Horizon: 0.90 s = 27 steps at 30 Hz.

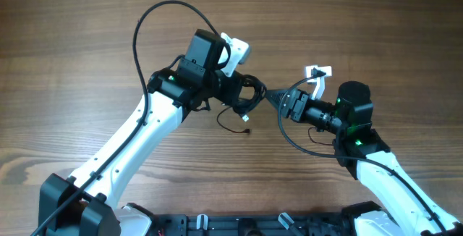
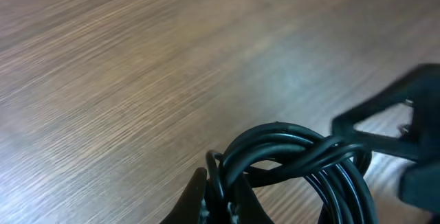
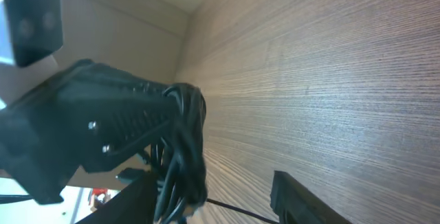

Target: Untangle cables

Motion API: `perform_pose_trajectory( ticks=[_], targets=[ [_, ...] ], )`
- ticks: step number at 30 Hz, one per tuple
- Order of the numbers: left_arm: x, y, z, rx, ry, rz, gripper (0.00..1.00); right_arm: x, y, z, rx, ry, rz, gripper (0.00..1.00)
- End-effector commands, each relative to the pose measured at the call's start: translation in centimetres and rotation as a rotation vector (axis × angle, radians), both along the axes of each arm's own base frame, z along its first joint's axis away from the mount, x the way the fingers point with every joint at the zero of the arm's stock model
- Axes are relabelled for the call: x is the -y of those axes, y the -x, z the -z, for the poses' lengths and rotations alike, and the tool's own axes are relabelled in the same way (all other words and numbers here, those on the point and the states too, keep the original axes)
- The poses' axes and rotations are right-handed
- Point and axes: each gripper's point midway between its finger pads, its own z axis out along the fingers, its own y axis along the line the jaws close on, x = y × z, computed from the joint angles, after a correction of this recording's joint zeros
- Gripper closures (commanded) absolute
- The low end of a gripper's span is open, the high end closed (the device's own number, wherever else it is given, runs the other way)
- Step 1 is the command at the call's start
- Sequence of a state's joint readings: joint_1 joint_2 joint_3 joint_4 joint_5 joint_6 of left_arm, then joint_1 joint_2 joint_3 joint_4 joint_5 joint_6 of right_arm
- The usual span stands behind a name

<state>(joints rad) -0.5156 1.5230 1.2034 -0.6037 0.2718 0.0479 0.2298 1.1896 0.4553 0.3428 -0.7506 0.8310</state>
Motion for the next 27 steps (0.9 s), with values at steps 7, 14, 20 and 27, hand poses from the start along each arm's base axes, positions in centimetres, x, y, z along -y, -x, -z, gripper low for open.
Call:
perform_pose_trajectory(
  ticks=[7,14,20,27],
  targets=[
    [2.1,1.6,-1.6,0.014,0.099,0.158,0.96,-0.3,-0.4,-0.9,0.057,-0.002,-0.015,0.59],
    [2.9,1.6,-2.2,-0.005,0.147,0.132,0.96,-0.5,-0.1,-1.0,0.056,-0.010,-0.036,0.80],
    [2.8,0.4,-2.8,0.032,0.162,0.100,0.96,0.4,-1.3,-0.7,0.072,0.027,0.047,0.96],
    [-2.2,-2.9,-4.1,0.069,0.147,-0.133,0.96,6.2,-4.9,-0.1,0.129,0.135,0.278,0.96]
  ],
)
